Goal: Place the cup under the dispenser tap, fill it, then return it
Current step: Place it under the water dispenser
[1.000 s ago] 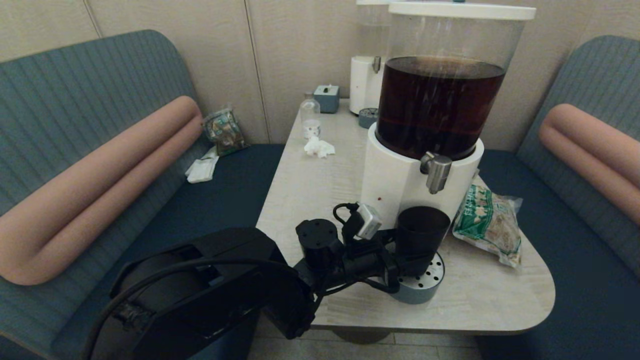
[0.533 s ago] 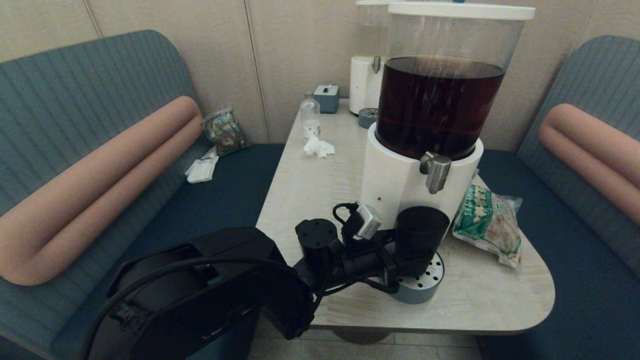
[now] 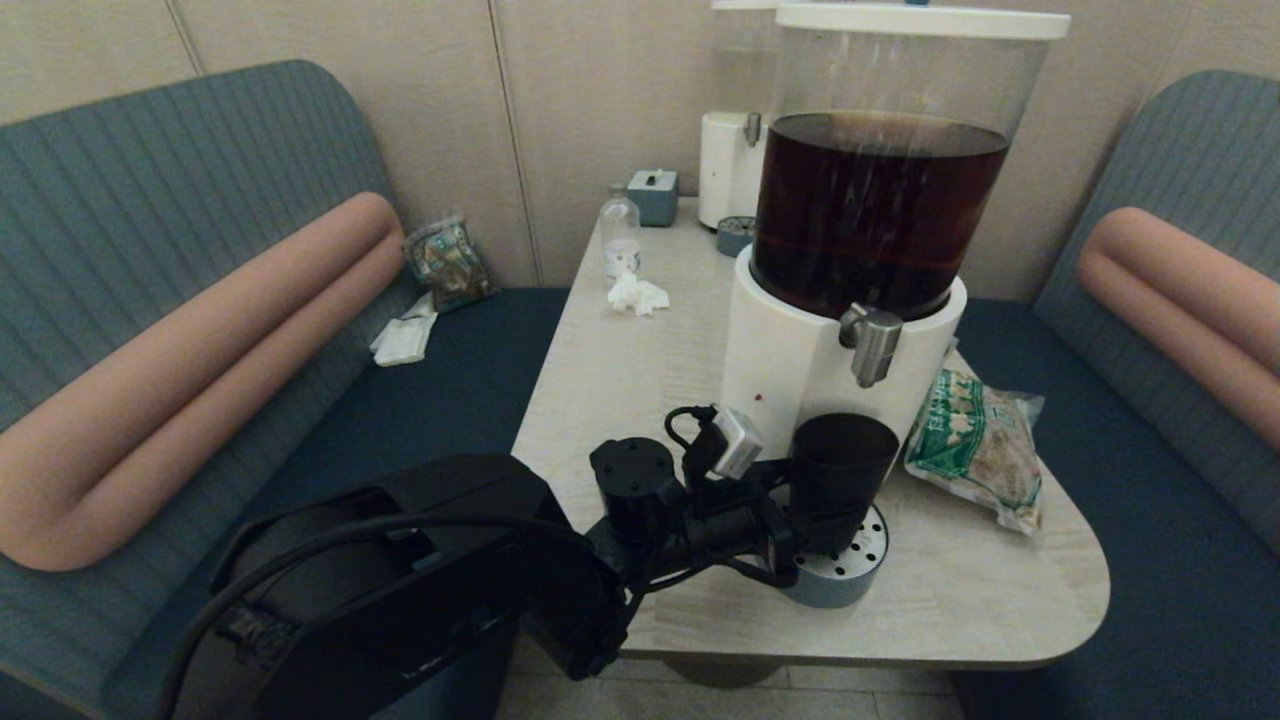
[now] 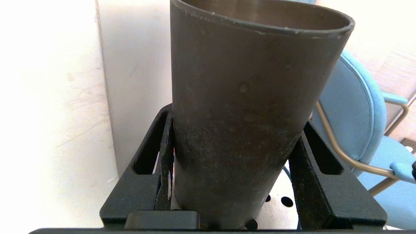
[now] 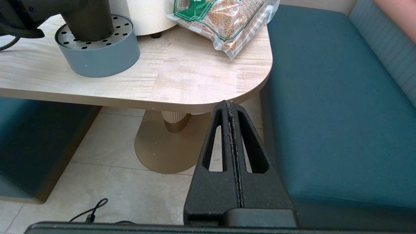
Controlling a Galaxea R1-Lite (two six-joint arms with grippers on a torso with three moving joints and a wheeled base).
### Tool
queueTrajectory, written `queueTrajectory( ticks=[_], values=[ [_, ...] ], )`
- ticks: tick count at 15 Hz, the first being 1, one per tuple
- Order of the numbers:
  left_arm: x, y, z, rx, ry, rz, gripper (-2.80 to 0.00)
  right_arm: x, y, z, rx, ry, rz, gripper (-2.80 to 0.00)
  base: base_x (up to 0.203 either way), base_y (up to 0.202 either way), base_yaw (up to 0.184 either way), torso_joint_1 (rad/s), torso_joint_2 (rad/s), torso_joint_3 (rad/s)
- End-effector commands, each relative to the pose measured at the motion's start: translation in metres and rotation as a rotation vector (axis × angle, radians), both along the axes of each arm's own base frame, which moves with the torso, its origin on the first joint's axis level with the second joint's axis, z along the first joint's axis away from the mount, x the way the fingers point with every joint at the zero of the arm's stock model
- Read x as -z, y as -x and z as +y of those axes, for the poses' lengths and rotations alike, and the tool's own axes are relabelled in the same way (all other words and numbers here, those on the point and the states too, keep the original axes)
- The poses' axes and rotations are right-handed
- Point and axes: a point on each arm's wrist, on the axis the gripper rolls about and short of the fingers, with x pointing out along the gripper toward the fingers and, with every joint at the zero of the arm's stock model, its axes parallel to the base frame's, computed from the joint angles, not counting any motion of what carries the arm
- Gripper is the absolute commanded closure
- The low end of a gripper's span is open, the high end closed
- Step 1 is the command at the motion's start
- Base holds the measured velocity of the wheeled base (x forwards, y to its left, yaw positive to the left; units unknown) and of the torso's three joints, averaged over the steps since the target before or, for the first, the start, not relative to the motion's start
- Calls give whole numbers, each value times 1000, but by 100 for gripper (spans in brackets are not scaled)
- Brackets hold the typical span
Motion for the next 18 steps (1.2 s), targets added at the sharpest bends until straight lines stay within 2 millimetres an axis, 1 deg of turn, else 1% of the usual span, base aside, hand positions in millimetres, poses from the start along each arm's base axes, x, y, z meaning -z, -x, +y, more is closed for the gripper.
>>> queueTrajectory(
  ticks=[1, 3, 4, 11, 16, 18],
  values=[
    [0, 0, 0, 2, 4, -4, 0, 0, 0, 0, 0, 0, 0, 0, 0, 0, 0, 0, 0, 0],
    [0, 0, 0, 2, 2, -4, 0, 0, 0, 0, 0, 0, 0, 0, 0, 0, 0, 0, 0, 0],
    [1, 1, 0, 2, 0, -3, -280, 0, 0, 0, 0, 0, 0, 0, 0, 0, 0, 0, 0, 0],
    [-8, 6, -3, 8, 14, -8, -280, 0, 0, 0, 0, 1, -1, 0, 0, 0, 0, 0, 0, 0],
    [-24, 23, 13, 4, -3, 13, -280, 0, 0, 0, 0, 0, 0, 0, 0, 0, 0, 0, 0, 0],
    [-26, 34, 22, 3, -27, 39, -280, 0, 0, 0, 0, 0, -1, 0, 0, 0, 0, 0, 0, 0]
  ],
)
